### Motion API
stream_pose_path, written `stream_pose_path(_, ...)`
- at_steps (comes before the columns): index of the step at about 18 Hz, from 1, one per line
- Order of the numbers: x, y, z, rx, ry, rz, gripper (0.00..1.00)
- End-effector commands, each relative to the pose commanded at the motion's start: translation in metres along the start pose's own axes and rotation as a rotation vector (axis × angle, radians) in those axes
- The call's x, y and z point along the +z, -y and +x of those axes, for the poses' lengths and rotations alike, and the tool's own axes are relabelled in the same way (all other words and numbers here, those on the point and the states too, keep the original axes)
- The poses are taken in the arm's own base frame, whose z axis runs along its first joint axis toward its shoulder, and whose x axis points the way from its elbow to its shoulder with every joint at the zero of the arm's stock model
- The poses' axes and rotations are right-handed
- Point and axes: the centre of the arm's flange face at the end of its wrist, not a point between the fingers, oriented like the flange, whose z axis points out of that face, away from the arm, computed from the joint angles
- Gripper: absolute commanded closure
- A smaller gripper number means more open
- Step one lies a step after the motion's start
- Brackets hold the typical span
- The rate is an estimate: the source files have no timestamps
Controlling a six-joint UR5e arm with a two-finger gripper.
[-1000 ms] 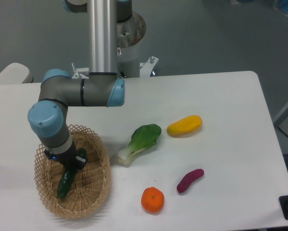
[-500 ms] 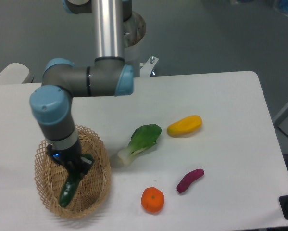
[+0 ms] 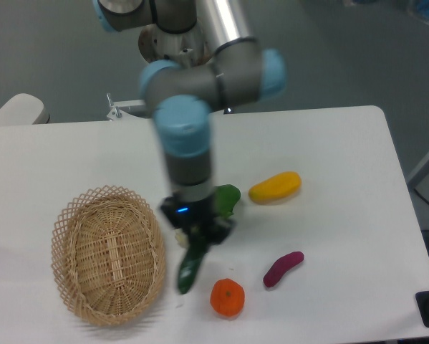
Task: Pick up the cucumber from the basket
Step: 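Carry the held cucumber away from the basket past the yellow mango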
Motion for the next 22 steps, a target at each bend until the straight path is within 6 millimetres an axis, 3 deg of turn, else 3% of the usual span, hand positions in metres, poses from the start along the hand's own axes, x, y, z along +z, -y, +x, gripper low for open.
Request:
stream_pose_path(5, 0.006, -0.083, -0.081, 0.129, 0.002, -0.037, 0.78)
stream_pose_path(9, 0.012, -0.121, -0.114, 0.233, 0.003, -0.052, 0.78)
stream_pose_path(14, 0.018, -0.126, -0.124, 0.251, -0.001, -0.058, 0.78)
stream_pose_path(22, 0.019, -0.125, -0.122, 0.254, -0.005, -0.058, 0.78)
